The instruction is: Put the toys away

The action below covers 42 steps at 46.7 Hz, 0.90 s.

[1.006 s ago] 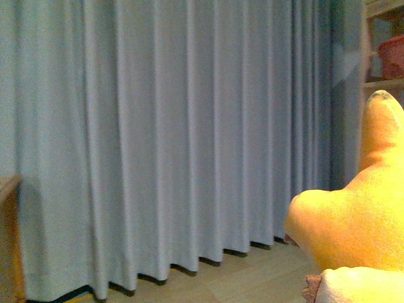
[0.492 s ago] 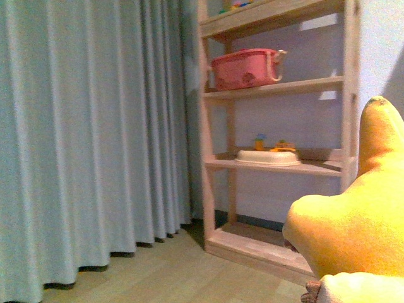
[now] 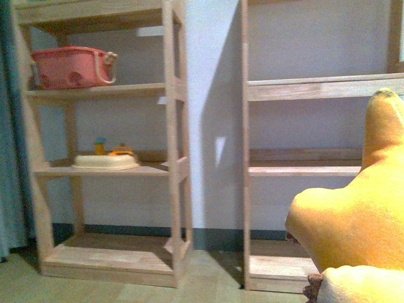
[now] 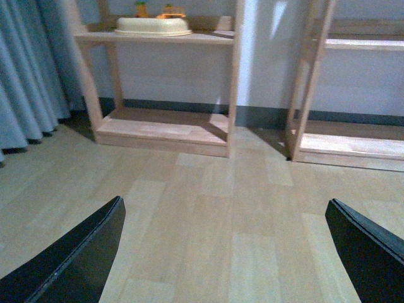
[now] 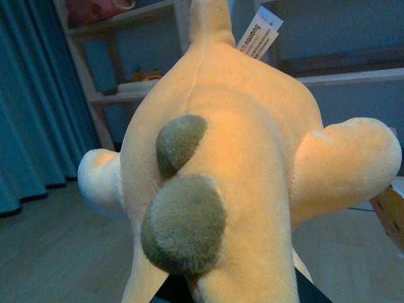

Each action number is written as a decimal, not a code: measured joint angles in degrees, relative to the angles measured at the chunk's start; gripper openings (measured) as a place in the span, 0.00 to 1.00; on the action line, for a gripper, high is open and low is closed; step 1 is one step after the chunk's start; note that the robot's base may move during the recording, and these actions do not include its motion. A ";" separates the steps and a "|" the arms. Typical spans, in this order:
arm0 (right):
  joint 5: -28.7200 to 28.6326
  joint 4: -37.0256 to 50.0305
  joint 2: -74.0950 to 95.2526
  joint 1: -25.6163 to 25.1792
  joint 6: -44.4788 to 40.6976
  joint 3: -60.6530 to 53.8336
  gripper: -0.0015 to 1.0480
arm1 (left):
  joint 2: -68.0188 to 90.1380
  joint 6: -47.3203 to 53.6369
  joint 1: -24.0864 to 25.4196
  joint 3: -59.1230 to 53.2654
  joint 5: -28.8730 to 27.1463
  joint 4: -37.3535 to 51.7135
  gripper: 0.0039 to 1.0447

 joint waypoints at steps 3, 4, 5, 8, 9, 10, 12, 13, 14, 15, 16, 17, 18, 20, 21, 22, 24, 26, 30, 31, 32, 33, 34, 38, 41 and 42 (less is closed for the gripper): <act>0.04 -0.02 -0.02 0.00 0.00 0.00 0.07 | 0.00 0.02 0.00 0.00 0.00 0.00 0.94; 0.02 0.00 -0.02 0.00 0.00 0.00 0.07 | 0.00 0.02 0.00 0.00 0.00 0.00 0.94; 0.00 0.00 -0.02 -0.02 -0.02 0.00 0.07 | 0.00 0.02 0.00 0.00 0.09 0.00 0.94; 0.09 -0.02 0.00 -0.02 0.00 0.00 0.07 | 0.02 0.02 -0.02 0.00 0.02 0.00 0.94; 0.24 0.00 -0.07 -0.02 0.00 0.00 0.07 | 0.02 0.02 -0.02 0.00 0.11 0.00 0.94; 0.39 0.00 -0.15 -0.04 0.00 0.00 0.07 | 0.00 0.02 -0.07 0.02 0.37 0.00 0.94; 0.50 0.00 -0.17 -0.17 0.00 0.00 0.07 | 0.04 0.04 -0.07 0.00 0.44 0.00 0.94; 0.46 0.00 -0.17 -0.17 -0.02 0.00 0.07 | -0.02 0.02 -0.04 0.02 0.35 0.00 0.94; 0.37 0.00 -0.15 -0.17 0.00 0.00 0.07 | -0.02 0.02 -0.07 0.00 0.26 0.00 0.94; 0.22 0.00 -0.15 -0.17 0.00 0.00 0.07 | 0.00 0.02 -0.04 0.00 0.17 0.00 0.94; 0.09 0.00 -0.15 -0.17 0.00 0.00 0.07 | -0.02 0.02 -0.04 0.00 0.20 0.00 0.94; -0.02 0.00 -0.15 -0.17 0.00 0.00 0.07 | -0.02 0.02 -0.04 0.00 0.17 0.00 0.94; -0.09 0.00 -0.15 -0.15 0.00 0.00 0.07 | -0.02 0.02 -0.04 0.00 0.13 0.00 0.94; -0.20 0.00 -0.15 -0.15 -0.02 0.00 0.07 | -0.02 0.02 -0.04 0.00 0.11 0.00 0.94; -0.20 0.00 -0.15 -0.15 0.00 0.00 0.07 | -0.02 0.02 -0.04 0.00 0.02 0.00 0.94; -0.17 0.00 -0.15 -0.15 0.00 0.00 0.07 | -0.02 0.02 -0.04 0.00 0.04 0.00 0.94; -0.17 0.00 -0.15 -0.15 -0.02 0.00 0.07 | -0.02 0.02 -0.04 0.00 0.04 0.00 0.94; -0.20 -0.02 -0.15 -0.15 0.00 0.00 0.07 | -0.02 0.02 -0.04 0.02 0.02 0.00 0.94; -0.17 0.00 -0.15 -0.15 0.00 0.00 0.07 | -0.02 0.02 -0.04 0.00 0.02 0.00 0.94; -0.17 0.00 -0.15 -0.15 0.00 0.00 0.07 | -0.02 0.02 -0.04 0.00 0.02 0.00 0.94; -0.17 0.00 -0.15 -0.15 0.00 0.00 0.07 | -0.02 0.02 -0.04 0.00 0.04 0.00 0.94; -0.15 0.00 -0.15 -0.15 0.00 0.00 0.07 | -0.02 0.02 -0.04 0.02 0.07 0.00 0.94; -0.15 0.00 -0.15 -0.17 0.00 0.00 0.07 | -0.02 0.02 -0.04 0.02 0.09 0.00 0.94; 0.28 0.00 -0.17 -0.17 0.00 0.00 0.07 | -0.02 0.02 -0.04 0.00 0.22 0.00 0.94; 0.17 -0.02 -0.15 -0.17 0.00 0.00 0.07 | -0.02 0.02 -0.04 0.00 0.11 0.00 0.94; 0.00 -0.02 -0.13 -0.15 0.00 0.00 0.07 | -0.02 0.02 -0.04 0.00 -0.04 0.00 0.94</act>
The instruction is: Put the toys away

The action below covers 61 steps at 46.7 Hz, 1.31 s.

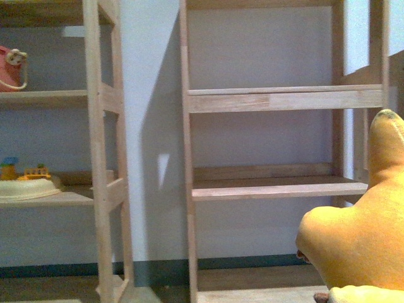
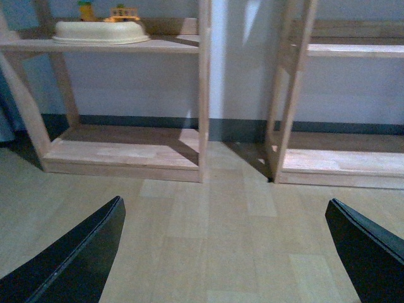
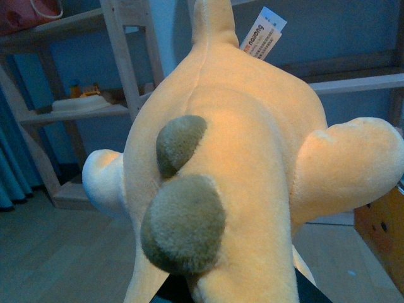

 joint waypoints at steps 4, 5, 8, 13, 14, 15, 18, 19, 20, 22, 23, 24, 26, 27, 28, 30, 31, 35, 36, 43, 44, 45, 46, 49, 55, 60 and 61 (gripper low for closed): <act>-0.70 0.00 -0.02 0.04 0.00 0.00 0.07 | 0.00 -0.02 0.04 0.00 0.00 0.00 0.94; -0.66 0.00 0.00 0.04 0.00 0.00 0.07 | 0.00 0.00 0.04 0.00 0.00 0.00 0.94; -0.33 0.00 -0.02 0.04 -0.02 0.00 0.07 | 0.00 0.00 0.04 0.00 0.00 0.00 0.94; -0.15 0.00 0.00 0.04 0.00 0.00 0.07 | 0.02 0.00 0.04 0.00 0.07 0.00 0.94; -0.15 0.00 -0.02 0.04 -0.02 0.00 0.07 | 0.00 0.00 0.04 0.00 0.07 0.00 0.94; -0.13 0.00 -0.02 0.04 -0.02 0.00 0.07 | 0.00 0.00 0.04 0.00 0.04 0.00 0.94; -0.15 0.00 -0.02 0.04 -0.02 0.00 0.07 | 0.00 0.00 0.04 0.00 0.09 0.00 0.94; -0.15 0.00 0.00 0.04 0.00 0.00 0.07 | 0.00 0.00 0.04 0.00 0.04 0.00 0.94; -0.17 0.00 0.00 0.04 -0.02 0.00 0.07 | 0.00 0.00 0.04 0.00 0.07 0.00 0.94; -0.15 0.00 -0.02 0.04 0.00 0.00 0.07 | 0.00 0.00 0.04 0.00 0.07 0.00 0.94; -0.13 0.00 -0.02 0.04 0.00 0.00 0.07 | 0.02 0.00 0.04 0.00 0.07 0.00 0.94; -0.17 0.00 0.02 0.04 -0.02 0.00 0.07 | 0.02 0.00 0.04 0.00 0.11 0.00 0.94; -0.17 0.00 0.00 0.04 0.00 0.00 0.07 | 0.00 0.00 0.04 0.00 0.00 0.00 0.94; -0.17 0.00 0.00 0.04 -0.02 0.00 0.07 | 0.00 0.00 0.04 0.00 0.02 0.00 0.94; -0.17 0.00 0.00 0.04 -0.02 0.00 0.07 | 0.00 0.00 0.04 0.00 0.09 0.00 0.94; -0.15 0.00 0.00 0.04 -0.02 0.00 0.07 | 0.00 0.00 0.04 0.00 0.09 0.00 0.94; -0.13 0.00 0.02 0.04 -0.02 0.00 0.07 | 0.02 0.00 0.04 0.00 0.09 0.00 0.94; -0.15 0.00 -0.02 0.02 -0.02 0.00 0.07 | 0.00 0.00 0.04 0.00 0.04 0.00 0.94; -0.17 0.00 -0.02 0.02 -0.02 0.00 0.07 | 0.00 0.00 0.04 0.00 0.02 0.00 0.94; -0.17 0.00 0.00 0.02 -0.02 0.00 0.07 | 0.00 0.00 0.04 0.00 0.07 0.00 0.94; -0.17 0.00 0.00 0.02 -0.02 0.00 0.07 | 0.00 0.00 0.04 0.00 0.07 0.00 0.94; -0.15 0.00 0.02 0.02 -0.02 0.00 0.07 | 0.00 0.00 0.04 0.00 0.04 0.00 0.94; -0.17 0.00 0.02 0.02 0.00 0.00 0.07 | 0.00 0.00 0.04 0.00 0.04 0.00 0.94; -0.15 0.00 0.00 0.02 0.00 0.00 0.07 | 0.02 0.00 0.04 0.00 0.04 0.00 0.94; -0.17 0.00 0.00 0.02 -0.02 0.00 0.07 | 0.00 0.00 0.04 0.00 0.07 0.00 0.94; -0.11 0.00 0.02 0.04 0.00 0.00 0.07 | 0.02 0.00 0.04 0.00 0.07 0.00 0.94; -0.15 0.00 0.02 0.02 -0.02 0.00 0.07 | 0.02 0.00 0.04 0.00 0.07 0.00 0.94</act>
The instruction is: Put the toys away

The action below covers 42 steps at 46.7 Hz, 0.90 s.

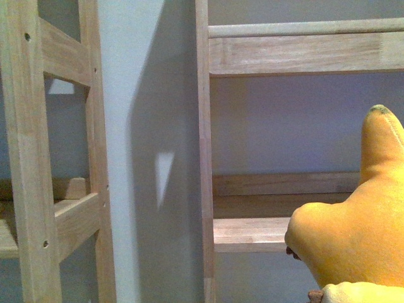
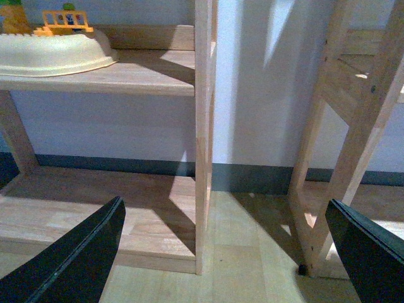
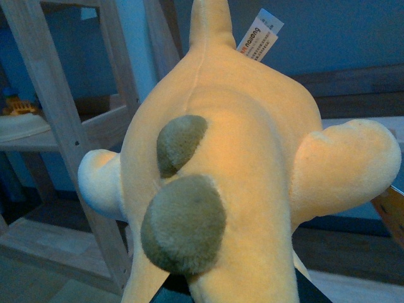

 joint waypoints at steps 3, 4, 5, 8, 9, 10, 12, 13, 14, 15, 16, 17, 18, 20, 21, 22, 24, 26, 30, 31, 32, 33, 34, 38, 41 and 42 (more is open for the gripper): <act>0.00 0.00 -0.04 0.00 0.00 0.00 0.07 | -0.02 0.00 0.00 0.00 -0.02 0.00 0.94; 0.00 0.00 -0.04 0.00 0.02 0.00 0.07 | -0.02 0.00 0.00 0.00 -0.02 0.00 0.94; 0.00 0.00 -0.04 0.00 0.02 0.00 0.07 | 0.00 0.00 0.00 0.00 0.00 0.00 0.94; 0.00 0.00 -0.02 0.00 0.02 0.00 0.07 | 0.00 0.00 0.00 0.00 0.02 0.00 0.94; 0.00 0.00 -0.02 0.00 0.00 0.00 0.07 | 0.00 0.00 0.00 0.00 -0.02 0.00 0.94; 0.00 0.00 -0.02 0.00 0.00 0.00 0.07 | 0.00 0.00 0.00 0.00 -0.02 0.00 0.94; -0.02 0.00 -0.02 0.00 0.00 0.00 0.07 | 0.00 0.00 0.00 0.00 -0.02 0.00 0.94; 0.00 0.00 -0.02 0.00 0.00 0.00 0.07 | 0.00 0.00 0.00 0.00 0.00 0.00 0.94; -0.02 0.00 -0.02 0.00 0.02 0.00 0.07 | 0.00 0.00 0.00 0.00 -0.02 0.00 0.94; -0.02 0.00 -0.02 0.00 0.00 0.00 0.07 | 0.00 0.00 0.00 0.00 -0.02 0.00 0.94; 0.00 0.00 -0.02 0.00 0.02 0.00 0.07 | 0.00 0.00 0.00 0.00 0.00 0.00 0.94; 0.00 0.00 -0.02 0.00 0.00 0.00 0.07 | 0.00 0.00 0.00 0.00 0.00 0.00 0.94; 0.00 0.00 -0.02 0.00 0.02 0.00 0.07 | 0.00 0.00 0.00 0.00 0.00 0.00 0.94; 0.00 0.00 -0.02 0.00 0.00 0.00 0.07 | 0.00 0.00 0.00 0.00 0.00 0.00 0.94; 0.00 0.00 -0.02 0.00 0.00 0.00 0.07 | 0.00 0.00 0.00 0.00 -0.02 0.00 0.94; 0.00 0.00 -0.02 0.00 0.00 0.00 0.07 | 0.00 0.00 0.00 0.00 -0.02 0.00 0.94; 0.00 0.00 -0.02 0.00 0.00 0.00 0.07 | 0.00 0.00 0.00 0.00 0.00 0.00 0.94; 0.00 0.00 -0.02 0.00 0.00 0.00 0.07 | 0.00 0.00 0.00 0.00 0.00 0.00 0.94; 4.79 -7.13 1.51 0.68 -5.66 1.49 0.07 | 0.00 0.00 0.00 0.00 0.00 0.00 0.94; 5.01 -8.00 2.38 0.33 -6.82 1.95 0.07 | 0.00 0.00 0.00 0.00 -0.02 0.00 0.94; 5.09 -8.33 3.21 -0.13 -7.67 2.36 0.07 | 0.00 0.00 0.00 0.00 0.00 0.00 0.94; 5.07 -8.44 4.17 -0.66 -8.41 2.89 0.07 | 0.00 0.00 0.00 0.00 0.02 0.00 0.94; 4.76 -8.33 5.38 -1.55 -9.18 3.98 0.07 | 0.00 0.00 0.00 0.00 0.02 0.00 0.94; 3.45 -5.73 8.79 -4.13 -10.54 10.32 0.07 | 0.00 0.00 0.00 0.00 0.00 0.00 0.94; 2.78 -3.82 11.10 -4.35 -11.67 15.96 0.07 | 0.00 0.00 0.00 0.00 0.00 0.00 0.94; 2.58 -3.52 11.87 -4.35 -12.07 17.64 0.07 | 0.00 0.00 0.00 0.00 0.00 0.00 0.94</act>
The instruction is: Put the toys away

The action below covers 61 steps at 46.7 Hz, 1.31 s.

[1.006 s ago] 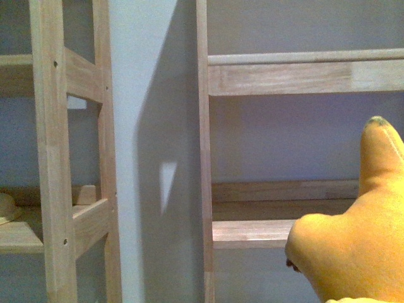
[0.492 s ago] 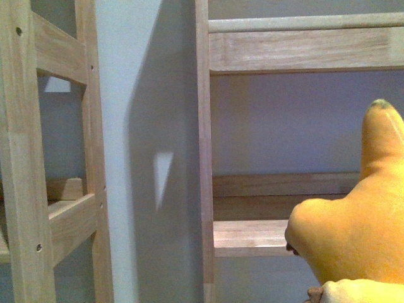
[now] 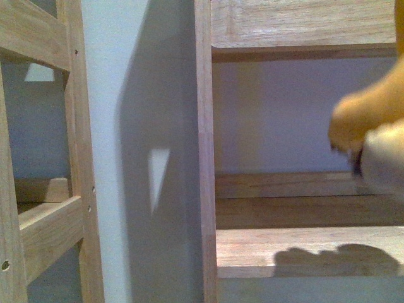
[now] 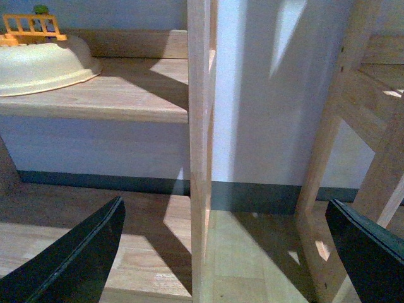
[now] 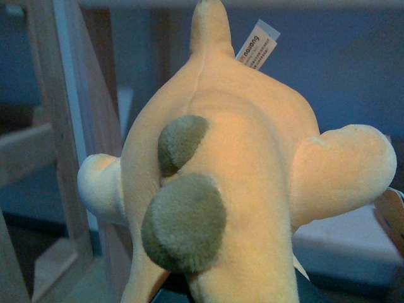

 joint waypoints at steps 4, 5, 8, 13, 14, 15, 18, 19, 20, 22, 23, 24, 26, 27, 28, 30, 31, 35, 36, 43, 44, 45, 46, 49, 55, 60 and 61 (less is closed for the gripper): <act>-0.37 0.66 3.82 0.59 -2.29 6.84 0.07 | 0.00 0.00 0.00 0.00 -0.02 0.00 0.94; -0.50 0.68 5.20 0.90 -2.78 8.90 0.07 | 0.00 0.00 0.00 0.00 0.00 0.00 0.94; -0.94 0.66 8.48 1.70 -4.31 13.64 0.07 | 0.00 0.00 0.00 0.00 0.00 0.00 0.94; -2.51 0.09 13.25 1.92 -5.92 21.73 0.07 | 0.00 0.00 0.00 0.00 0.00 0.00 0.94; -2.78 -0.15 14.03 1.90 -6.10 23.28 0.07 | 0.00 0.00 0.00 0.00 0.00 0.00 0.94; -3.41 -0.50 15.19 1.73 -6.67 25.62 0.07 | 0.00 0.00 0.00 0.00 0.00 0.00 0.94; -4.90 -1.70 17.84 0.20 -7.10 31.04 0.07 | 0.00 0.00 0.00 0.00 -0.02 0.00 0.94; -5.44 -2.36 18.58 -0.50 -7.10 32.70 0.07 | 0.00 0.00 0.00 0.00 0.00 0.00 0.94; -6.19 -3.30 19.76 -1.62 -7.04 35.12 0.07 | 0.00 0.00 0.00 0.00 0.00 0.00 0.94; -7.26 -3.37 21.59 -3.50 -6.93 38.16 0.07 | 0.00 0.00 0.00 0.00 -0.02 0.00 0.94; -8.04 -3.17 22.73 -4.57 -6.73 39.78 0.07 | 0.00 0.00 0.00 0.00 -0.02 0.00 0.94; -9.35 -2.95 24.61 -6.27 -5.88 42.34 0.07 | 0.00 0.00 0.00 0.00 0.00 0.00 0.94; -10.67 -3.06 26.73 -8.04 -4.83 45.09 0.07 | 0.00 0.00 0.00 0.00 0.00 0.00 0.94; -11.15 -3.15 28.17 -9.11 -4.07 46.95 0.07 | 0.00 0.00 0.00 0.00 0.00 0.00 0.94; -11.26 -3.17 29.73 -10.10 -3.43 48.78 0.07 | 0.00 0.00 0.00 0.00 0.00 0.00 0.94; -11.28 -3.17 32.94 -11.45 -2.19 52.37 0.07 | 0.00 0.00 0.00 0.00 0.00 0.00 0.94; -11.23 -3.34 35.45 -11.96 -1.05 55.04 0.07 | 0.00 0.00 0.00 0.00 0.00 0.00 0.94; -8.07 -2.69 43.10 -11.78 0.00 62.34 0.07 | 0.00 0.00 0.00 0.00 0.00 0.00 0.94; -7.15 -2.64 45.72 -11.37 0.39 64.65 0.07 | 0.00 0.00 0.00 0.00 0.00 0.00 0.94; -2.82 -3.54 56.06 -9.18 3.30 73.24 0.07 | 0.00 0.00 0.00 0.00 0.00 0.00 0.94; -2.54 -3.67 56.81 -9.01 3.65 73.85 0.07 | 0.00 0.00 0.00 0.00 0.00 0.00 0.94; -2.12 -4.04 58.27 -8.72 4.66 75.14 0.07 | 0.00 0.00 0.00 0.00 0.00 0.00 0.94; -2.03 -4.26 58.99 -8.55 5.14 75.80 0.07 | 0.00 0.00 0.00 0.00 0.00 0.00 0.94; -1.68 -5.27 62.55 -7.82 7.67 78.99 0.07 | 0.00 0.00 0.00 0.00 0.00 0.00 0.94; -1.36 -6.62 69.94 -5.75 13.40 85.61 0.07 | 0.00 0.00 0.00 0.00 0.00 0.00 0.94; -1.36 -8.63 74.64 -3.41 16.90 90.27 0.07 | 0.00 0.00 0.00 0.00 0.00 0.00 0.94; -1.33 -9.07 75.41 -2.91 17.77 91.14 0.07 | 0.00 0.00 0.00 0.00 -0.02 0.00 0.94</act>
